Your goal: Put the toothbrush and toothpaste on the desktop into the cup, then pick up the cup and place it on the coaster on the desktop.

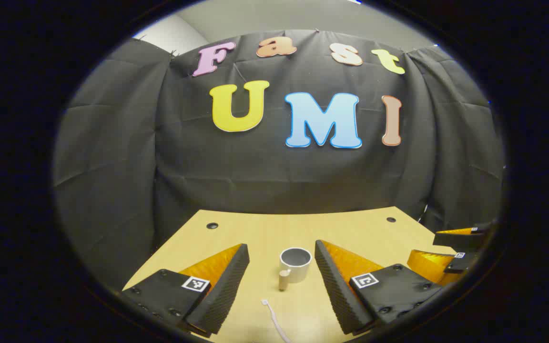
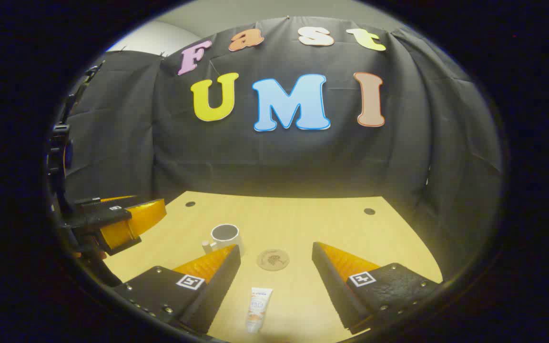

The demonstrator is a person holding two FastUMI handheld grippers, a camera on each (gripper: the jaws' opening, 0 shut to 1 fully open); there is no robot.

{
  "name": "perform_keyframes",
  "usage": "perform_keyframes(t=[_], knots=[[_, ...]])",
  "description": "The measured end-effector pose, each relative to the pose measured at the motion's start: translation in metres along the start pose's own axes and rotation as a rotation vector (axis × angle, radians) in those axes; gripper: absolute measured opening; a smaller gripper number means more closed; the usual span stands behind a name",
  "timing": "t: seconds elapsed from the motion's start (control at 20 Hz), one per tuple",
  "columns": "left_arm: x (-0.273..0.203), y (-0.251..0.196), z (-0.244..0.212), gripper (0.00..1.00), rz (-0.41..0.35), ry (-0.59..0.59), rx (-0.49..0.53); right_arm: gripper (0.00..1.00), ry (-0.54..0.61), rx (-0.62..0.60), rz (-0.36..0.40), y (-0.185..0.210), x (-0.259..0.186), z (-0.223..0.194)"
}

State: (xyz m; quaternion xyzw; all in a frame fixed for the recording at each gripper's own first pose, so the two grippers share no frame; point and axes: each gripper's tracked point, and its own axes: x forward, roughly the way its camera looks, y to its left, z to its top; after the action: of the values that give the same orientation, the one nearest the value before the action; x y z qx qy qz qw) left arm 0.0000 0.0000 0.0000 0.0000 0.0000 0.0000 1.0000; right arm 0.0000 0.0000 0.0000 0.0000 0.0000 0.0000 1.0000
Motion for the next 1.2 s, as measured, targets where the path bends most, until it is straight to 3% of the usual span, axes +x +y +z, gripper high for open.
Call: perform_keyframes(t=[0.9,0.95,1.2], knots=[[0.001,0.008,-0.04,1.0,-0.009,0.089,-0.013,0.94,0.097,0.004,0.029,0.017,0.007,-0.032],[0.002,0.008,-0.046,0.92,-0.008,0.105,-0.014,0.94,0.112,0.003,0.035,0.019,0.008,-0.035],[0.006,0.014,-0.076,0.93,-0.003,0.174,-0.022,0.95,0.185,0.005,0.042,0.023,0.01,-0.057]])
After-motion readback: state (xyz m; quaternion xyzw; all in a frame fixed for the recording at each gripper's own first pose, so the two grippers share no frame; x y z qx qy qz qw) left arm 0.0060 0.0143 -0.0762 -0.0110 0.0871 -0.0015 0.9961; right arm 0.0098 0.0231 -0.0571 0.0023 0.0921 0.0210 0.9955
